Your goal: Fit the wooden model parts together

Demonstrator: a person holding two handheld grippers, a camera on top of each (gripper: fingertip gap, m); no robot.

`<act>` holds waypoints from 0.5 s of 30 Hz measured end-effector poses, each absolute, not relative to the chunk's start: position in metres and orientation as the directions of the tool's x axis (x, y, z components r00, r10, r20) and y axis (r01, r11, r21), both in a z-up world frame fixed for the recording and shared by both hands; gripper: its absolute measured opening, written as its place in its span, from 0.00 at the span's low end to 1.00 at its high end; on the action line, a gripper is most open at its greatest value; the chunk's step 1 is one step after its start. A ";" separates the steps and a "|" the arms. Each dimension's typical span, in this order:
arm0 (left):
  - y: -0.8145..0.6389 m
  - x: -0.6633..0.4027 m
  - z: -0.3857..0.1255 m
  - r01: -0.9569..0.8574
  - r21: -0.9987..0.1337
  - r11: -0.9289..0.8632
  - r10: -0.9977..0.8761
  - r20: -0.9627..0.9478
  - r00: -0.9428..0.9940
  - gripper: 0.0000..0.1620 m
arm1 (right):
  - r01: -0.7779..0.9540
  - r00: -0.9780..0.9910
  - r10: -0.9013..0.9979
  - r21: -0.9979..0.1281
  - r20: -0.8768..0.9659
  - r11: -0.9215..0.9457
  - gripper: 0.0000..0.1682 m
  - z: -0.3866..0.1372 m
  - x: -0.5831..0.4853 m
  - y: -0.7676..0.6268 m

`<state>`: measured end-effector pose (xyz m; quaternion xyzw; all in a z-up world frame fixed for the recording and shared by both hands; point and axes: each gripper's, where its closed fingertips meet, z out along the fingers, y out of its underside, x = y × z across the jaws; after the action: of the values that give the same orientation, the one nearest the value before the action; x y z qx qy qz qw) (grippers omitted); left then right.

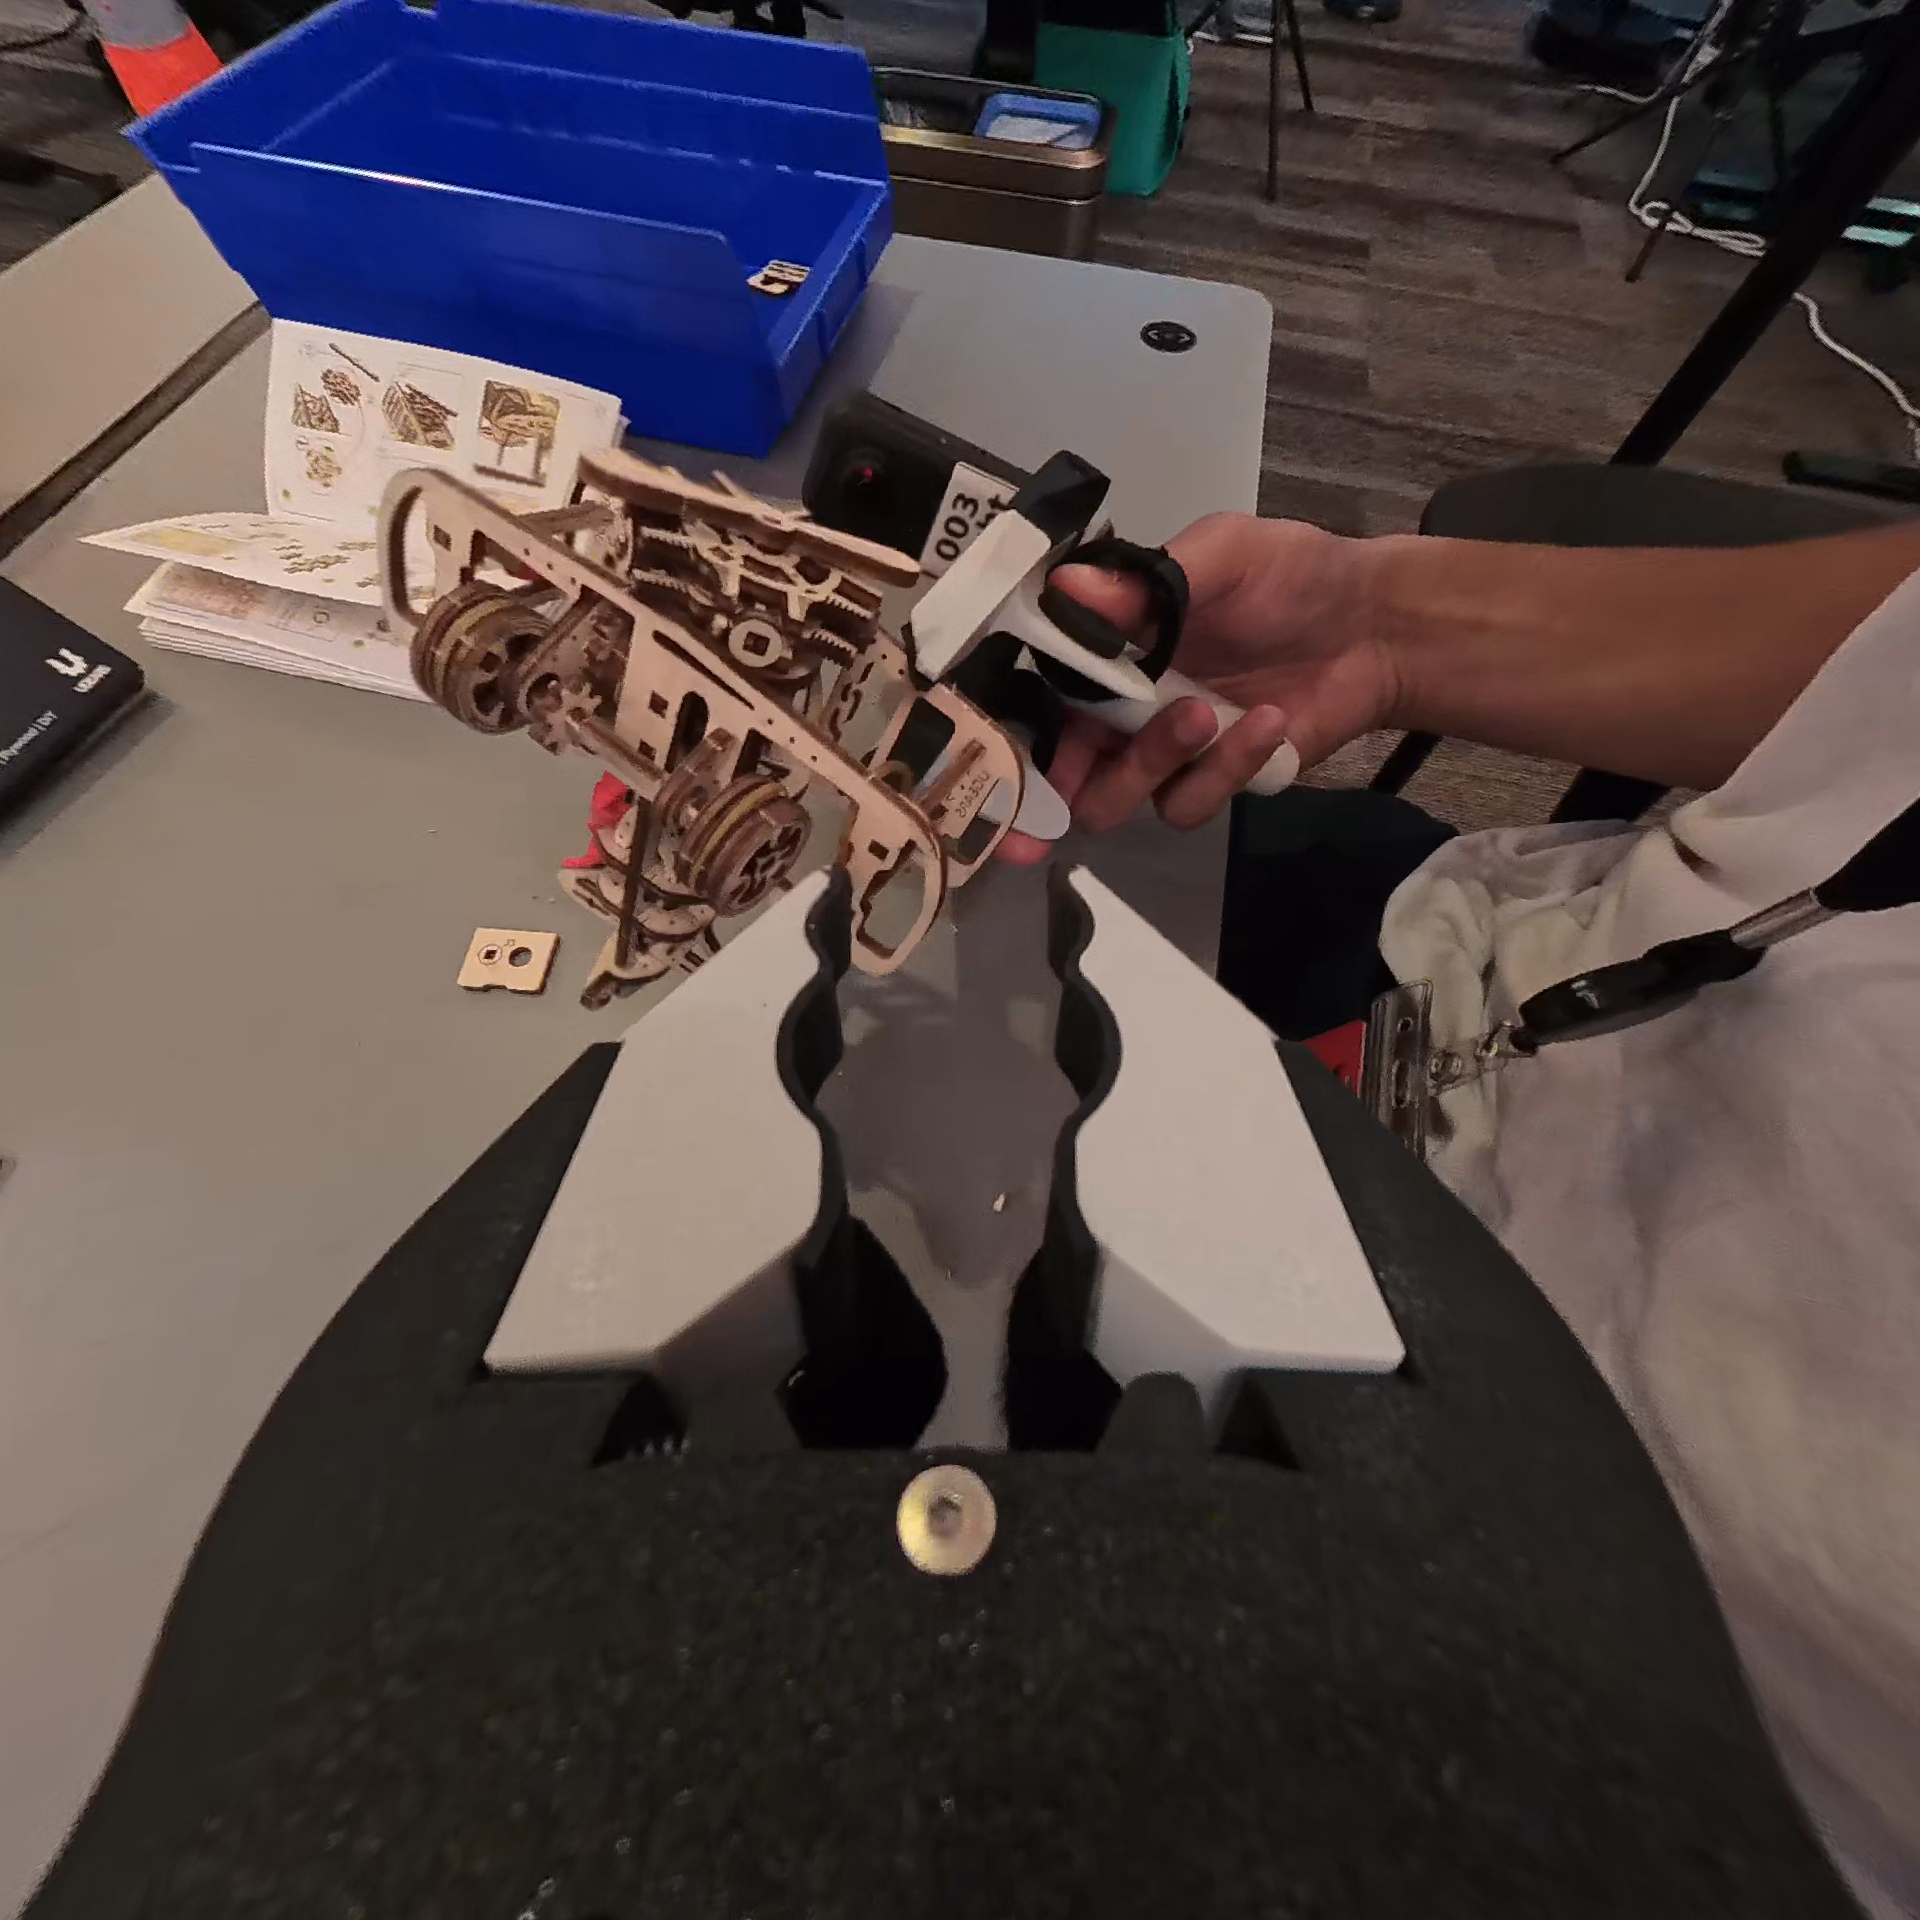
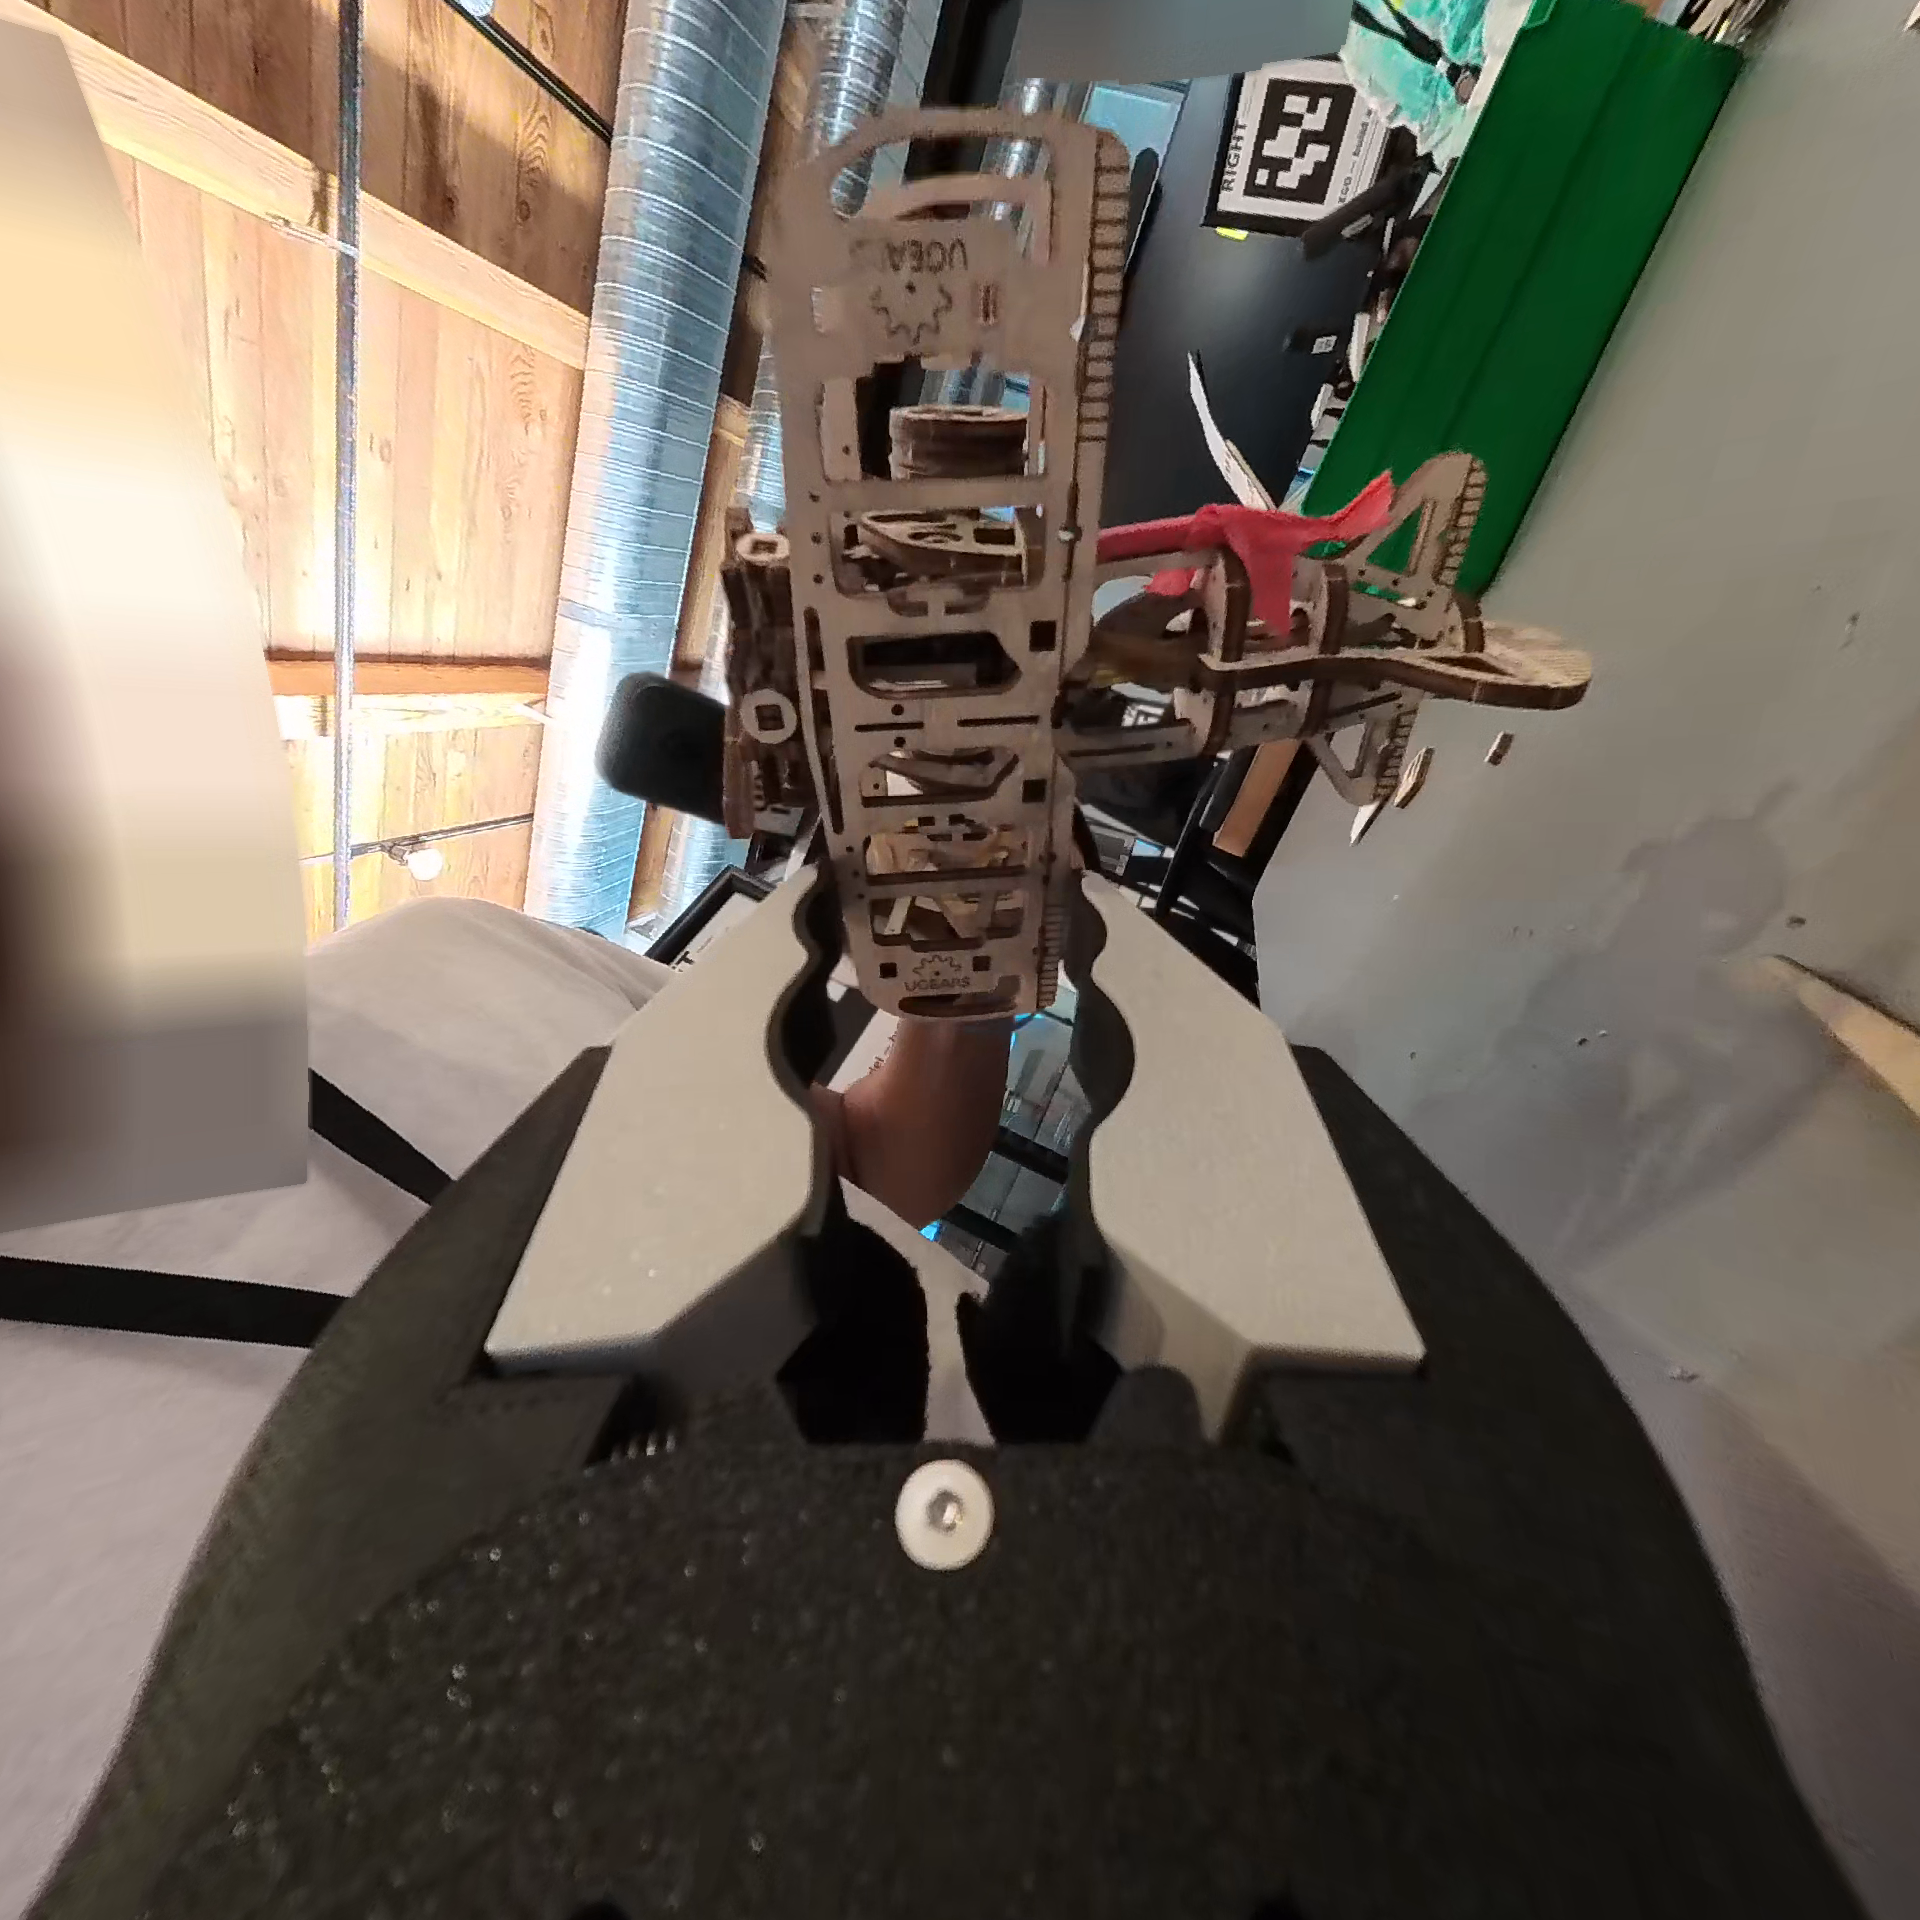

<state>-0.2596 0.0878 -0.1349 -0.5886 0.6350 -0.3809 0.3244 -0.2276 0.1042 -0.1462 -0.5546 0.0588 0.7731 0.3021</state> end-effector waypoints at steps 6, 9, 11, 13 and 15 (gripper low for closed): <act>0.086 -0.262 -0.136 -0.483 -0.876 -0.009 -0.998 0.042 -0.057 0.22 | -0.521 -0.197 0.398 -0.248 -0.896 -0.816 0.24 -0.146 -0.229 0.104; 0.088 -0.263 -0.136 -0.469 -0.883 -0.030 -0.998 0.056 -0.040 0.22 | -0.510 -0.190 0.393 -0.252 -0.900 -0.822 0.24 -0.147 -0.232 0.104; 0.087 -0.263 -0.137 -0.470 -0.882 -0.039 -0.996 0.070 -0.047 0.22 | -0.506 -0.190 0.390 -0.250 -0.901 -0.825 0.24 -0.148 -0.234 0.104; 0.087 -0.263 -0.138 -0.468 -0.883 -0.041 -0.996 0.073 -0.049 0.23 | -0.508 -0.192 0.384 -0.243 -0.903 -0.827 0.24 -0.149 -0.234 0.104; 0.086 -0.264 -0.139 -0.473 -0.880 -0.044 -0.996 0.077 -0.052 0.23 | -0.505 -0.182 0.384 -0.249 -0.905 -0.827 0.24 -0.151 -0.235 0.103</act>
<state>-0.2637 0.0862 -0.1390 -0.6042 0.6075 -0.3960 0.3302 -0.2350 0.1035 -0.1509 -0.5703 0.0531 0.7668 0.2897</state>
